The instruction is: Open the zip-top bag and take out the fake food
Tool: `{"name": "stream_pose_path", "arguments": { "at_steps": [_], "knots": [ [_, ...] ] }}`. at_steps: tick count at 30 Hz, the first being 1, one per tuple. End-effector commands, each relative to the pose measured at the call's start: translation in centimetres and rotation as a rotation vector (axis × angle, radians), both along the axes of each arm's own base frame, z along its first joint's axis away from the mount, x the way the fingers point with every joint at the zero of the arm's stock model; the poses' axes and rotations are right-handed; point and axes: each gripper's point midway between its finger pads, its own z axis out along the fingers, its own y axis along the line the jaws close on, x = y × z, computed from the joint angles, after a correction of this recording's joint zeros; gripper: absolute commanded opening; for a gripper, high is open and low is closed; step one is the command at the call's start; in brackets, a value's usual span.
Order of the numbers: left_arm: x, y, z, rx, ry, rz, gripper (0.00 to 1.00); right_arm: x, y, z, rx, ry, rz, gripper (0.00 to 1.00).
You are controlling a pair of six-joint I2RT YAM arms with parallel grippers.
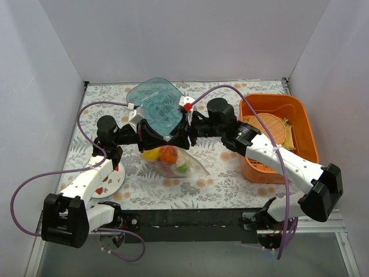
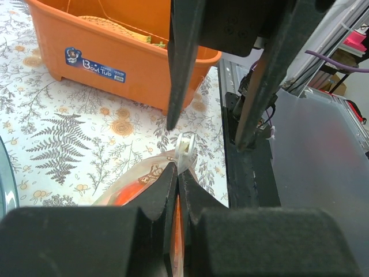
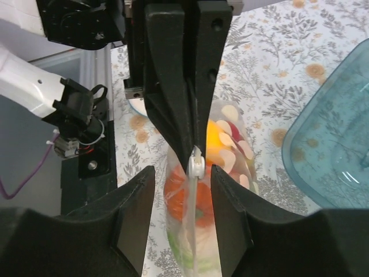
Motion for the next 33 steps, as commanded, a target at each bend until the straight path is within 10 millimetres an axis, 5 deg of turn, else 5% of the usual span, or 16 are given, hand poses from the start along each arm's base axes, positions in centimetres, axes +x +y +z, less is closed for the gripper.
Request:
{"name": "stream_pose_path", "arguments": {
  "at_steps": [1,9,19,33],
  "knots": [
    [0.0,0.0,2.0,-0.007,-0.079,0.011,0.00,-0.9,1.1,2.8,0.087,-0.016,0.087,0.50],
    [0.0,0.0,2.1,-0.006,-0.079,0.009,0.00,0.1,1.9,1.9,0.084,-0.010,0.063,0.25],
    [0.6,0.1,2.1,0.001,-0.073,0.039,0.00,0.1,1.9,1.4,0.083,0.010,0.058,0.11],
    [1.2,0.4,3.1,-0.019,-0.109,0.129,0.00,-0.6,-3.0,-6.0,-0.060,0.049,-0.099,0.06]
  ]
}}
